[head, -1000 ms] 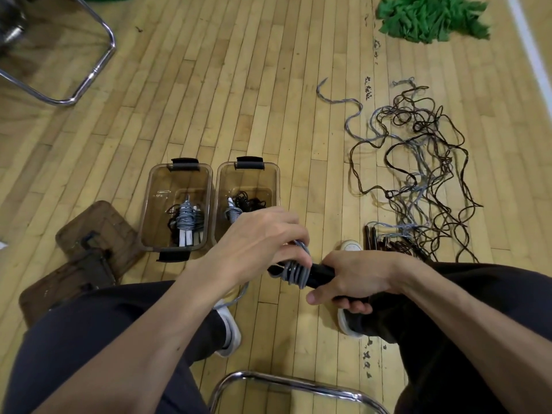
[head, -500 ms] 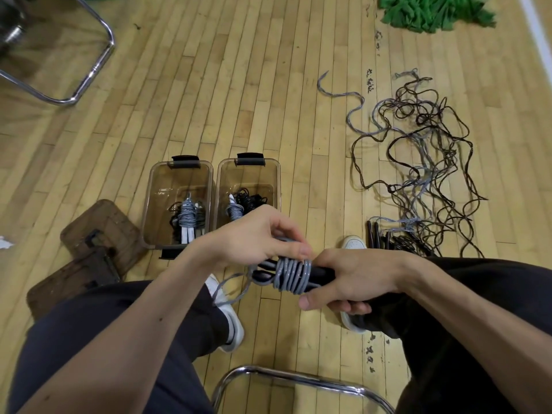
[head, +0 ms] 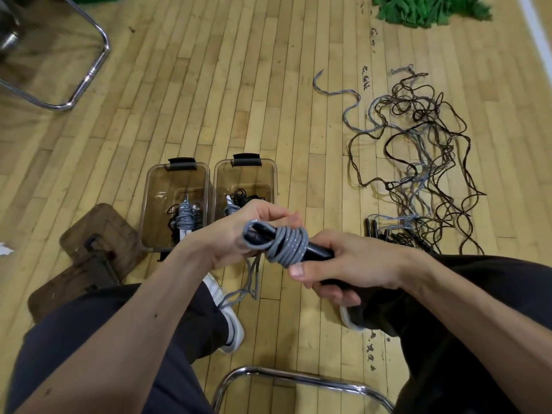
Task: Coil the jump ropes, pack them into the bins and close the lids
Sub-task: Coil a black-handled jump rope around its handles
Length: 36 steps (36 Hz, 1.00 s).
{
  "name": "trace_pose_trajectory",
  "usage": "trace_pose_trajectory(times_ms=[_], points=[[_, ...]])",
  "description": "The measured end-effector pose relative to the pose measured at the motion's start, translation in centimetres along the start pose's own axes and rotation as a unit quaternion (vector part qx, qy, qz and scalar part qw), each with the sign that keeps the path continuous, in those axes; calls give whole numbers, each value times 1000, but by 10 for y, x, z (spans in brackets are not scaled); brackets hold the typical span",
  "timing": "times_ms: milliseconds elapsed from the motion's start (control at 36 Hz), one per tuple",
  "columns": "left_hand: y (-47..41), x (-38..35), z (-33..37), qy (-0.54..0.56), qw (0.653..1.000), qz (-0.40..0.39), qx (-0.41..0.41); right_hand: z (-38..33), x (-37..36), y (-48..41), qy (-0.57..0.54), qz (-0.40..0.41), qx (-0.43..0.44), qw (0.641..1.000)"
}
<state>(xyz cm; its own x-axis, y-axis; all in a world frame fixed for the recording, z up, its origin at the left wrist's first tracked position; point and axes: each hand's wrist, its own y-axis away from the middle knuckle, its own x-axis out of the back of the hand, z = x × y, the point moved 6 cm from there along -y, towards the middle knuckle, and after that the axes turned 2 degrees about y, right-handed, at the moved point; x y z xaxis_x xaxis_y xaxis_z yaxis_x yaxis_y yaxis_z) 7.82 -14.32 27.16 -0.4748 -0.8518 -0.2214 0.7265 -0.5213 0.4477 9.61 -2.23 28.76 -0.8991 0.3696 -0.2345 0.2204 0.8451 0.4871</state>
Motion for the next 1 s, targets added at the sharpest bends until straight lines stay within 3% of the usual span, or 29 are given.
trace_pose_trajectory(times_ms=[194, 361, 528, 1000], points=[[3, 3, 1, 4, 997, 73, 15, -5, 6, -1, -85, 9, 44, 995], [1, 8, -1, -4, 994, 106, 8, -6, 17, -2, -139, 84, 61, 985], [-5, 11, -5, 8, 992, 124, 10, -6, 29, -4, -106, 179, 76, 975], [-5, 11, -7, -56, 990, 125, 23, -2, 54, 1, -61, 329, 70, 940]])
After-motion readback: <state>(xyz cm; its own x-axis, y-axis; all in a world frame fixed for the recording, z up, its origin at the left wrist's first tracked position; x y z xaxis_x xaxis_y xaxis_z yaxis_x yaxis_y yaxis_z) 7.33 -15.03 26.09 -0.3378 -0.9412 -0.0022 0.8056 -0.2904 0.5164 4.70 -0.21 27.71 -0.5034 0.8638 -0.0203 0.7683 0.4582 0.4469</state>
